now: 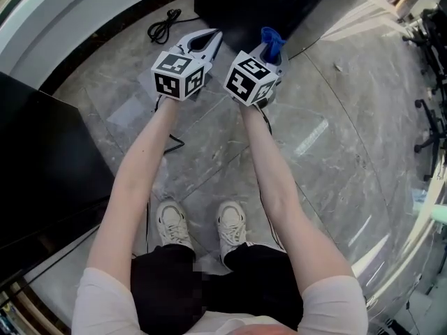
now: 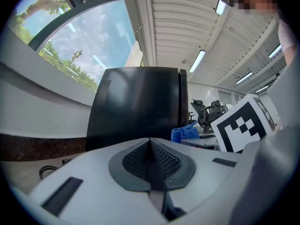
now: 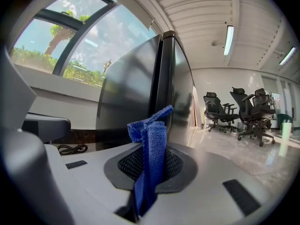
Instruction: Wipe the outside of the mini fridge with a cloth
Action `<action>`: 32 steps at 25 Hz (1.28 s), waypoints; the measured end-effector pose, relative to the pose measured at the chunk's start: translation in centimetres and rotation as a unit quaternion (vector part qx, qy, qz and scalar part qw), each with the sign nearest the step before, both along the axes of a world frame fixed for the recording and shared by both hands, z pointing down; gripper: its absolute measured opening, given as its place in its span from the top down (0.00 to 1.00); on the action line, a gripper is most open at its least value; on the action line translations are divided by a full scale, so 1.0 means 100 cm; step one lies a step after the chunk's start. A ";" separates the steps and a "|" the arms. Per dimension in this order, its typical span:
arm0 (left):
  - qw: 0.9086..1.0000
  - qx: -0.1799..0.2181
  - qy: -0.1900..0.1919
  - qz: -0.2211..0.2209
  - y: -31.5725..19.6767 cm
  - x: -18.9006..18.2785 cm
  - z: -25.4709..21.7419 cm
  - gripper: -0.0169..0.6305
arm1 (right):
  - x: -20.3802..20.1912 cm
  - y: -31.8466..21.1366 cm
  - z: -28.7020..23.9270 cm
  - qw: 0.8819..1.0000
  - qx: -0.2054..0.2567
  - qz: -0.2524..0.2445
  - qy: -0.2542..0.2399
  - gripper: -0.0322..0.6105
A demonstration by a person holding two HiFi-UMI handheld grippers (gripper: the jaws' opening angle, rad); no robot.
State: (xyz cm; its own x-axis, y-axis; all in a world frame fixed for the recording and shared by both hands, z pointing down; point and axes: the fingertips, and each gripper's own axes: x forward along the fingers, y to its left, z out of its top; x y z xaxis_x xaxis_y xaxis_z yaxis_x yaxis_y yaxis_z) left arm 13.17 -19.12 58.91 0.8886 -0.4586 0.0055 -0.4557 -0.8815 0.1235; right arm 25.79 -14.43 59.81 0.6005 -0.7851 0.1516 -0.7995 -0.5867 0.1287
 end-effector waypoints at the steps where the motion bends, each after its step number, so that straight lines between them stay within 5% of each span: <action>1: 1.000 0.001 0.001 -0.001 0.001 0.000 -0.002 0.97 | 0.002 0.002 -0.001 1.000 -0.002 -0.002 0.003 0.85; 7: 1.000 -0.001 0.005 -0.002 0.005 -0.002 -0.005 0.97 | 0.006 0.013 -0.004 0.999 -0.010 -0.012 0.029 0.85; 19: 0.998 -0.039 0.045 -0.027 -0.006 -0.025 0.003 0.97 | 0.005 0.020 0.002 1.000 0.001 0.006 -0.012 0.85; 32: 0.993 -0.067 0.051 -0.078 -0.041 -0.058 0.035 0.97 | -0.083 -0.030 0.004 0.993 0.034 -0.117 -0.004 0.85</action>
